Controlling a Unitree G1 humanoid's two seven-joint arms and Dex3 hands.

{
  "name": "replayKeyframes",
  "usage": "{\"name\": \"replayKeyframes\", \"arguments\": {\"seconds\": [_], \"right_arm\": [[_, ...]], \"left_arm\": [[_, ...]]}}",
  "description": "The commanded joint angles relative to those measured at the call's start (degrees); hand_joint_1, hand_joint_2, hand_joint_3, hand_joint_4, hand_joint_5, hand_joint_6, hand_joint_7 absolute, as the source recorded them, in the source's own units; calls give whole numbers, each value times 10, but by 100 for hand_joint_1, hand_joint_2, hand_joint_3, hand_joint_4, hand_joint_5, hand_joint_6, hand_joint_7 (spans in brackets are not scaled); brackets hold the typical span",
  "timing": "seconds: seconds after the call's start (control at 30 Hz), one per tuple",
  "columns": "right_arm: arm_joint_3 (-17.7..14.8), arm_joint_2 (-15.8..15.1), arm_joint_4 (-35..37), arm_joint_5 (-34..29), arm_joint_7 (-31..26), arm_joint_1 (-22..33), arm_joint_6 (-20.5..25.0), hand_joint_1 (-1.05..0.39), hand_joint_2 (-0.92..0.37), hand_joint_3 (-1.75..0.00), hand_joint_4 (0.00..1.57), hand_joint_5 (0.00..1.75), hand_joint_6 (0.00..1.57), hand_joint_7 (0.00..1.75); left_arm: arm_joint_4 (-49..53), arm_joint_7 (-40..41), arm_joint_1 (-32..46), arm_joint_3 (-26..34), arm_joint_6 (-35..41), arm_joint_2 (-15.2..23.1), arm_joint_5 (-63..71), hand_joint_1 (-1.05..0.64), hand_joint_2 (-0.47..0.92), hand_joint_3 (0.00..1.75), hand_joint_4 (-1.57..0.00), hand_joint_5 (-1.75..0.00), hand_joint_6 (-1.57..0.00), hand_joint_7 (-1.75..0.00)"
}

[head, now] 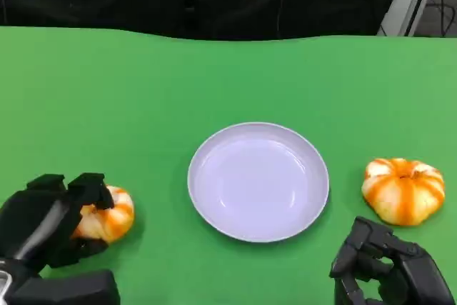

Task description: Grasp the bread from the table and place it into the plate.

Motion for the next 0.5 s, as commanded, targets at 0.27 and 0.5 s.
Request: {"name": "replayKeyframes", "arguments": {"seconds": [0.27, 0.5], "right_arm": [[-4, -6, -2, 4, -2, 1, 0, -14, -63, -107, 81, 175, 76, 153], [-4, -6, -2, 7, 0, 1, 0, -13, -62, -108, 81, 175, 76, 153]], "left_arm": [[-117, 47, 0, 20, -43, 1, 0, -9, 66, 91, -71, -175, -64, -175], [-207, -22, -40, -4, -32, -24, 7, -14, 62, 96, -71, -175, -64, -174]]}}
